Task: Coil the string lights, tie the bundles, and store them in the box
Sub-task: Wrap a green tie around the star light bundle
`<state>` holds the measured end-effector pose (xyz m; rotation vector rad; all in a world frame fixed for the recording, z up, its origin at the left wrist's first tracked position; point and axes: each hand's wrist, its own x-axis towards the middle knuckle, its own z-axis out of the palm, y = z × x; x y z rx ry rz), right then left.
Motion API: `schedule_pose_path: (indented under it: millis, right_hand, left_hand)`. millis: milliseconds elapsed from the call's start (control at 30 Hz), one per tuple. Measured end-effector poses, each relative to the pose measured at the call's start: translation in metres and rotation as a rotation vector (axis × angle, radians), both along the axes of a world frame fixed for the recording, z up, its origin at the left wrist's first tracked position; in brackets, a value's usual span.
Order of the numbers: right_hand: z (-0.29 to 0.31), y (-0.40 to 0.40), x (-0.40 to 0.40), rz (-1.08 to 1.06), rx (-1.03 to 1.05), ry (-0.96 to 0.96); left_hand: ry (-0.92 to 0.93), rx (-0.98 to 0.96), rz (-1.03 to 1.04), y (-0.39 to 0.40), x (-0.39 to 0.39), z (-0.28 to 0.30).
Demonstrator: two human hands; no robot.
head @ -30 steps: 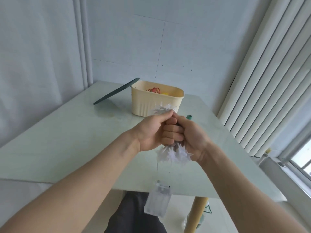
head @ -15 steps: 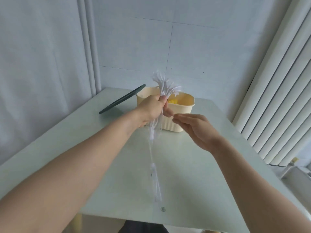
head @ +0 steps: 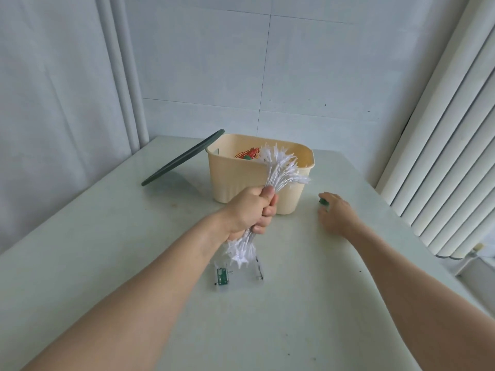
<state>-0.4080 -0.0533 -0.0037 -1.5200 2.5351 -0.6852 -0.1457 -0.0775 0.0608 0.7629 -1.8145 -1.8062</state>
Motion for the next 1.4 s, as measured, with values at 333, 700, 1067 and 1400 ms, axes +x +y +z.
schedule_pose_path:
  millis: [333, 700, 1067, 1400]
  right_hand:
    - [0.031, 0.042, 0.05, 0.059, -0.169, -0.264]
    - [0.042, 0.099, 0.142, 0.37, -0.491, -1.039]
    - [0.034, 0.097, 0.148, 0.346, -0.507, -1.026]
    - [0.037, 0.098, 0.142, 0.288, -0.49, -1.026]
  left_hand:
    - [0.049, 0.18, -0.033, 0.011, 0.02, -0.013]
    - [-0.122, 0.08, -0.001, 0.022, 0.025, -0.006]
    - [-0.262, -0.034, 0.001, 0.024, 0.025, -0.006]
    - [-0.217, -0.256, -0.01, 0.023, 0.024, -0.015]
